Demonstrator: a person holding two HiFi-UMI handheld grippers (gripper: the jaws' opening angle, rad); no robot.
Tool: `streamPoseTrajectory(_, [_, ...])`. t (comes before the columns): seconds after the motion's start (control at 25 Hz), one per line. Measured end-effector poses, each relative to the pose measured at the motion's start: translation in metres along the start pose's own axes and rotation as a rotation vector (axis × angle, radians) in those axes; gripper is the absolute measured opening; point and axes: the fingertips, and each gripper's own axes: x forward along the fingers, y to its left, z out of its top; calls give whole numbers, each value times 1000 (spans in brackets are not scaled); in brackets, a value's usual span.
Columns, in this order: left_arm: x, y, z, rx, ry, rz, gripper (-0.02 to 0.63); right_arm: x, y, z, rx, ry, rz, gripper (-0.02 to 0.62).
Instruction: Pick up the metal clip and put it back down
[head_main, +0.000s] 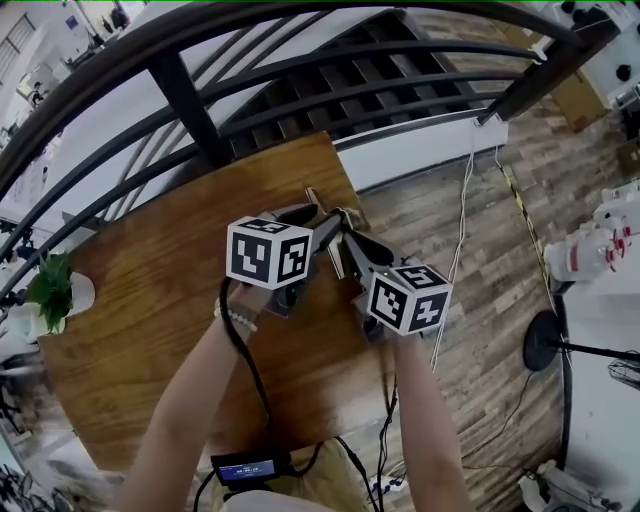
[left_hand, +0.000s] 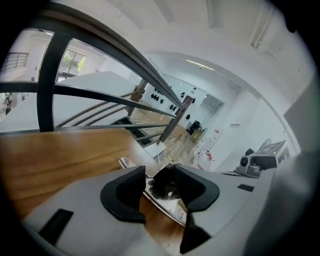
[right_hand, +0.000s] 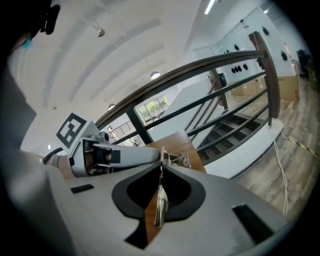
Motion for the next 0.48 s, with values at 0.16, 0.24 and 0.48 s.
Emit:
streamPoseTrajectory(0.16, [2,7,-1,-16,0,0,186,7,-6,-2,29,-3,-13,18])
streamPoseTrajectory(0.24, [2,12,1,-28,-1,1,186,13,-8,2,62,-15,-22,19])
streamPoseTrajectory(0.48, [-2,10,-2,-57,-28,-21,186,17,-21,3,134,-47,-47,24])
